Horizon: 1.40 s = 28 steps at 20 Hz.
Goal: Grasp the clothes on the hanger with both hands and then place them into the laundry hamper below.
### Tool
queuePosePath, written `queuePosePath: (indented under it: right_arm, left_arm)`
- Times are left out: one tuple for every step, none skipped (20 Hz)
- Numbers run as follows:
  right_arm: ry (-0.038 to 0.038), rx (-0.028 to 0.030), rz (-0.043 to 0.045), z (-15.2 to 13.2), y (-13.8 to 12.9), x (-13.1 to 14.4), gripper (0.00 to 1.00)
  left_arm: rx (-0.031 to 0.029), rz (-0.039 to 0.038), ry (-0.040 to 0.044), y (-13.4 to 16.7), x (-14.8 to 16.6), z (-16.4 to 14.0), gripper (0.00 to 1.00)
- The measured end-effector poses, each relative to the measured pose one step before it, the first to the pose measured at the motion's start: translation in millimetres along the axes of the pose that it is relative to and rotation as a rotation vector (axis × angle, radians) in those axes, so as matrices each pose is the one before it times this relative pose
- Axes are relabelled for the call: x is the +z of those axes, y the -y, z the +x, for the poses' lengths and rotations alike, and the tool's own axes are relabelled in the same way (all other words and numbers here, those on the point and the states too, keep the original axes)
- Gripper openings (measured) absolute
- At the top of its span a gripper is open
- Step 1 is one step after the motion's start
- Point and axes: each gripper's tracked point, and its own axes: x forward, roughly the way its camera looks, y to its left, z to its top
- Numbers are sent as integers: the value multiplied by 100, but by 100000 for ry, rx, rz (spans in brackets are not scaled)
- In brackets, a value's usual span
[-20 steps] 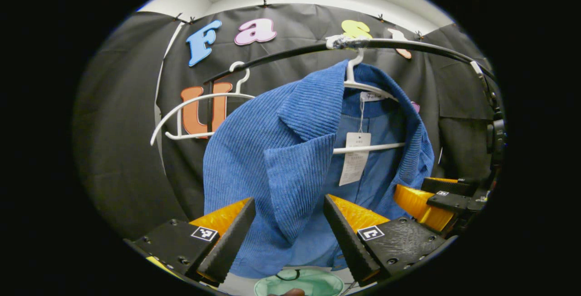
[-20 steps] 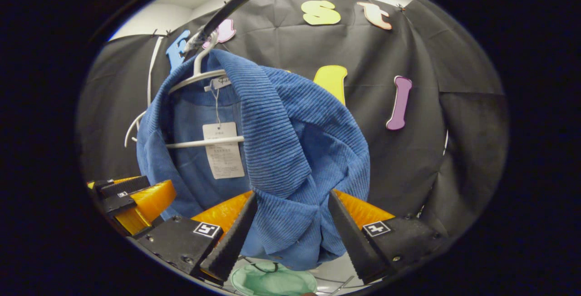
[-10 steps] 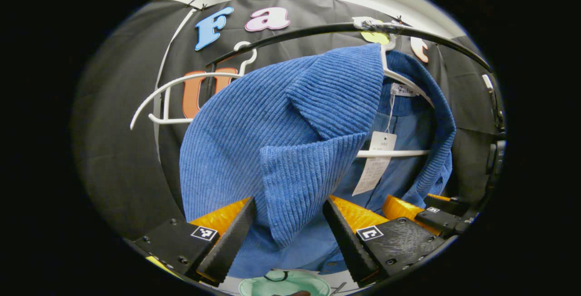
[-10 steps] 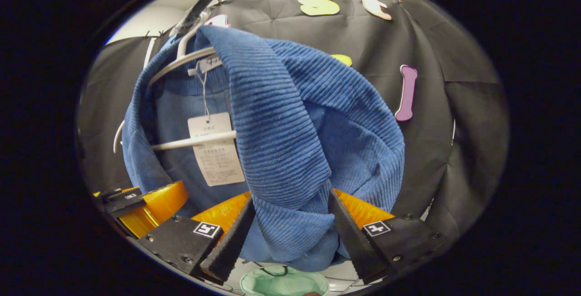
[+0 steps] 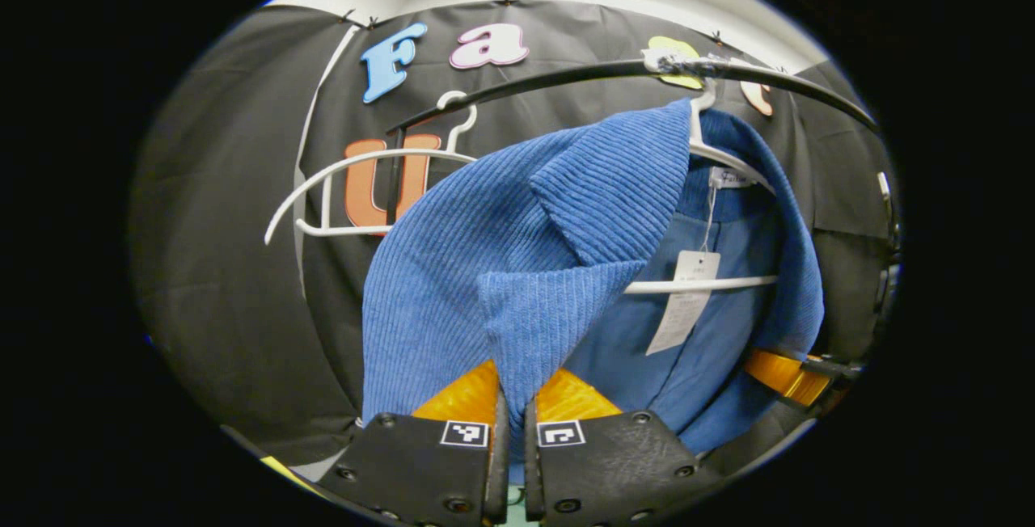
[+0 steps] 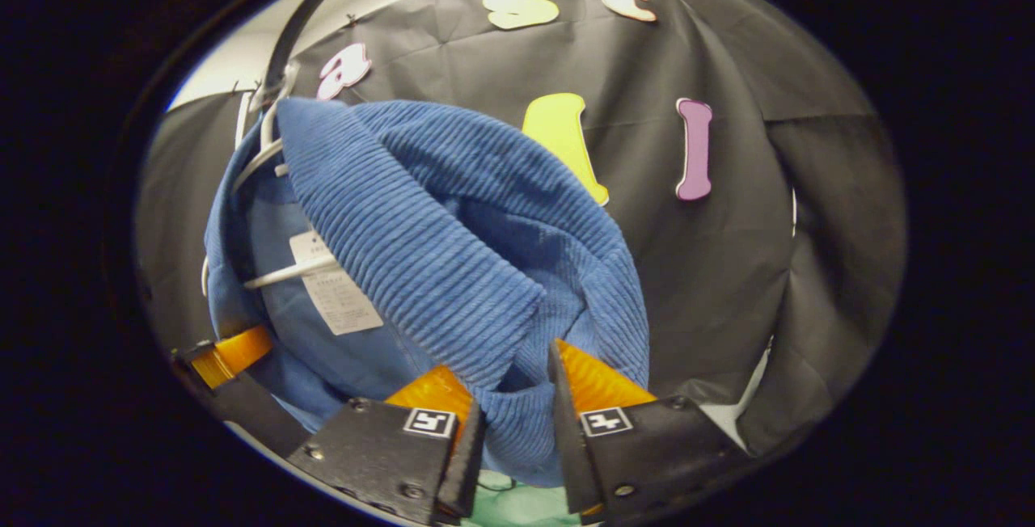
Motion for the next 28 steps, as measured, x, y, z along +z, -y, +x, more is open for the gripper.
queuePosePath:
  right_arm:
    - [690, -87, 2432, -160, 601, 467, 34]
    - [1049, 1095, 2555, -128, 251, 568, 25]
    - [617, 1862, 2161, -414, -18, 514, 19]
    - [180, 2128, 2196, 16, 38, 393, 16]
    - [636, 1688, 2228, -359, -12, 539, 13]
    - [878, 1919, 1719, -345, -10, 588, 12]
    - [753, 2712, 1328, -500, -259, 200, 11]
    - [846, 2107, 2123, -498, -112, 272, 11]
    - [854, 1585, 5144, -614, 129, 384, 11]
    - [-673, 1351, 6405, -159, 164, 241, 10]
    - [-407, 2723, 5077, -313, -314, 68, 10]
    - [664, 238, 1901, -47, -137, 345, 10]
    - [848, 28, -762, 90, -218, 425, 10]
    - [865, 525, -1520, -26, -347, 619, 10]
    - [1225, 1053, -170, -200, -290, 600, 10]
    - [1405, 679, 2035, 133, -168, 1087, 10]
    - [1049, 635, 2592, -23, -73, 903, 10]
    - [1149, -708, 2721, 198, 305, 936, 10]
    - [626, 93, 2399, 285, 124, 664, 10]
    - [-176, 576, 1594, 333, -192, 387, 10]
    - [-26, 566, 580, 283, -190, 436, 10]
    - [-22, 147, -32, 400, -39, 528, 9]
    - [-162, 485, -129, 275, -252, 230, 9]
    - [599, 151, 720, 373, -106, 513, 9]
    - [350, -133, 697, 345, 61, 291, 9]
    - [521, 422, 1334, 728, 80, 501, 9]
    - [-181, 470, 1605, 556, -21, 226, 9]
    - [-972, 388, 1624, 721, 33, 119, 9]
  left_arm:
    - [-2039, -1212, -249, -74, 278, -387, 14]
    - [-612, -410, -300, -342, 244, -474, 14]
    - [-685, -1020, -930, -650, 362, -422, 3]
    - [-1108, -1893, -39, -127, 279, 550, 10]
    - [291, -1192, 874, -410, 661, -891, 2]
    - [241, -546, 536, -468, 620, -492, 2]
    - [585, -155, 1317, -290, 541, -749, 2]
    - [388, 67, 1095, -190, 626, -551, 2]
    - [-202, -807, 535, -90, 524, -325, 2]
    - [-798, -1143, 94, 75, 461, -318, 2]
    - [-176, -542, 405, -195, 529, -87, 2]
    - [-255, -175, 961, -155, 685, -230, 2]
    - [224, -102, 623, -438, 721, -202, 2]
    - [195, -53, 220, -331, 614, -101, 2]
    - [515, -178, 140, -425, 708, -92, 2]
    - [108, -688, -241, -348, 467, 162, 2]
    - [-476, -776, -113, -227, 442, 252, 2]
    - [-403, -363, 210, -217, 458, 90, 2]
    - [-417, -668, -207, -269, 343, 18, 2]
    - [-255, -578, -337, -153, 365, 20, 2]
    - [-226, -164, -599, -111, 187, 97, 1]
    - [-213, -68, -115, -64, 320, -5, 2]
    - [-44, -541, -631, -28, 139, 72, 2]
    - [408, -494, -92, 47, 98, 35, 2]
    - [193, 632, 61, 15, 218, 103, 0]
    - [104, 1212, 716, 45, 414, -13, 2]
    - [-13, 486, 90, -139, 389, 294, 2]
    - [-223, -570, -412, -172, 216, 218, 2]
